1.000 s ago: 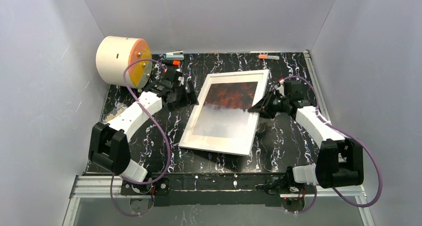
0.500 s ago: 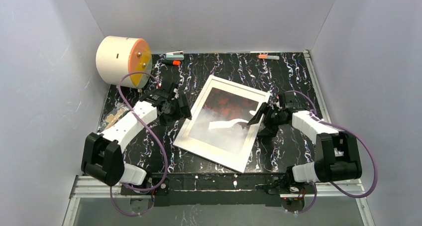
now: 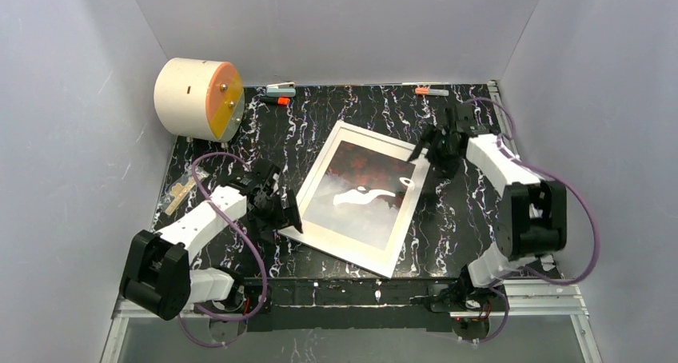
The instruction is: Put the photo into the frame
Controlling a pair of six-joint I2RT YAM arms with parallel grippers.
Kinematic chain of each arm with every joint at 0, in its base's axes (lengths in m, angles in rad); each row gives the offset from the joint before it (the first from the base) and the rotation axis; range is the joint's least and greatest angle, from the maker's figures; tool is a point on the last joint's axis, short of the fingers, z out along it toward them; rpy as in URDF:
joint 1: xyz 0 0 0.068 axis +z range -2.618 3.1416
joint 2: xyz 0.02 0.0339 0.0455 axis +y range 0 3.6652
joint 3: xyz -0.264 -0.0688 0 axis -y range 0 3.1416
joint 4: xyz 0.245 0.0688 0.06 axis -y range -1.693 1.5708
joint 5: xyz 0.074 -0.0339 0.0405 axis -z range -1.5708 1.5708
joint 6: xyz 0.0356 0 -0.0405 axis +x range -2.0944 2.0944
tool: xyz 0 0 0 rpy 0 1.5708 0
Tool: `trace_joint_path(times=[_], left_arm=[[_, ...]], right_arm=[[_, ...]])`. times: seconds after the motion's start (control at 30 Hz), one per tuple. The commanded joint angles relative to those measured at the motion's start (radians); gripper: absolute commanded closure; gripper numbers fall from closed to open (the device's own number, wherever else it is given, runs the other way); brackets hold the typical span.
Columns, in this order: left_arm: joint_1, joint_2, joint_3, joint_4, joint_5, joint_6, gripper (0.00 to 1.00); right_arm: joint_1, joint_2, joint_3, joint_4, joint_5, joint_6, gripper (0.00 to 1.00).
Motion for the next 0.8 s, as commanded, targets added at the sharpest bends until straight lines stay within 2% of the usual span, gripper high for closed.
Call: trace_joint_path(times=[0.0, 0.2, 0.33, 0.6, 0.77], left_arm=[[-0.004, -0.042, -0.065, 0.013, 0.096, -0.020, 0.10], [-0.008, -0.101, -0.165, 0.154, 0.124, -0.084, 0.07], [-0.009, -0.131, -0.217, 0.241, 0.137, -0.131, 0.06], [-0.011, -0.087, -0.302, 0.371, 0.152, -0.167, 0.04], [-0.011, -0.057, -0.317, 0.431, 0.144, -0.191, 0.04]], right_arm=[[0.001, 0.172, 0.229, 0.116, -0.051, -0.061, 0.07], [0.002, 0.444, 0.472, 0.163, -0.125, -0.133, 0.08], [0.002, 0.567, 0.585, 0.163, -0.206, -0.188, 0.11], [0.002, 0.689, 0.638, 0.158, -0.231, -0.221, 0.11], [0.003, 0.699, 0.627, 0.184, -0.201, -0.232, 0.11]])
